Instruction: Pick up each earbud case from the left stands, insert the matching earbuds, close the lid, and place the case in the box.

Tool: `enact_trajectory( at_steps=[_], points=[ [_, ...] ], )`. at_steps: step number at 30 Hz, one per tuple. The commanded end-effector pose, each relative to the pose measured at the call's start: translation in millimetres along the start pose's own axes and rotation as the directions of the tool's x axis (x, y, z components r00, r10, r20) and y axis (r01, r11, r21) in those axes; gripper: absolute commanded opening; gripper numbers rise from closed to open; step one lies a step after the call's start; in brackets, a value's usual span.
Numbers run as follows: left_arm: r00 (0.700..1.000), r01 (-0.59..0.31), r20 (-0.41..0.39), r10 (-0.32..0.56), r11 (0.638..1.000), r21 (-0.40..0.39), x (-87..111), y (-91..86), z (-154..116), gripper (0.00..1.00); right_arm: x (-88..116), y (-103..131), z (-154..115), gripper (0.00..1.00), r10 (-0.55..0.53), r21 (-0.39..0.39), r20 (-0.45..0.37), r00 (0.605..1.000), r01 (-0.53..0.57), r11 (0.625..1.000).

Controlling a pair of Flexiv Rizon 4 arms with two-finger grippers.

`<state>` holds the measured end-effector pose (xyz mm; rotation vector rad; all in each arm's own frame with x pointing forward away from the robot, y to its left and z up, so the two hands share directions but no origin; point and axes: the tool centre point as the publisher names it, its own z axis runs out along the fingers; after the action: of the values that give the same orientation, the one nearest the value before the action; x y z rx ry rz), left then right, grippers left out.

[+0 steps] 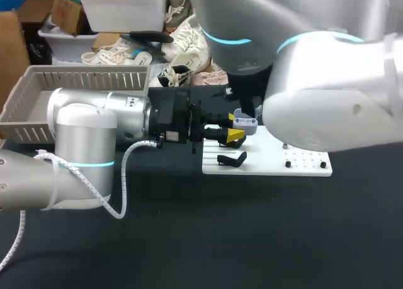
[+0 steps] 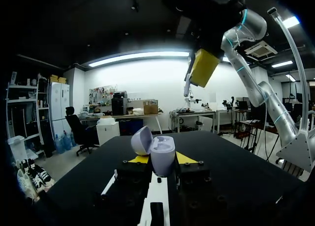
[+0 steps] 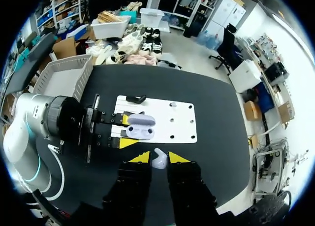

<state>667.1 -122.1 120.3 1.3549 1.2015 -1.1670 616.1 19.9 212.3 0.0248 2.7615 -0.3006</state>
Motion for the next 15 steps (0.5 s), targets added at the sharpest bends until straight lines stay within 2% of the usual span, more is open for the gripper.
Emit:
enact_trajectory(
  at_steps=[1,5,15],
  points=[
    [1.000,-0.001,0.000,0.001,1.000,-0.005,-0.1,-1.4,0,0.00,3,5,1,0.00,0.080,0.066,-0.162,0.984,-0.070,0.995],
    [1.000,-0.001,0.000,0.001,1.000,-0.005,-0.1,-1.4,0,0.00,14,-6,2,0.00,0.100,0.046,-0.202,0.974,-0.092,0.995],
    [1.000,-0.001,0.000,0.001,1.000,-0.005,-0.1,-1.4,0,0.00,14,-6,2,0.00,0.100,0.046,-0.202,0.974,-0.092,0.995]
  ],
)
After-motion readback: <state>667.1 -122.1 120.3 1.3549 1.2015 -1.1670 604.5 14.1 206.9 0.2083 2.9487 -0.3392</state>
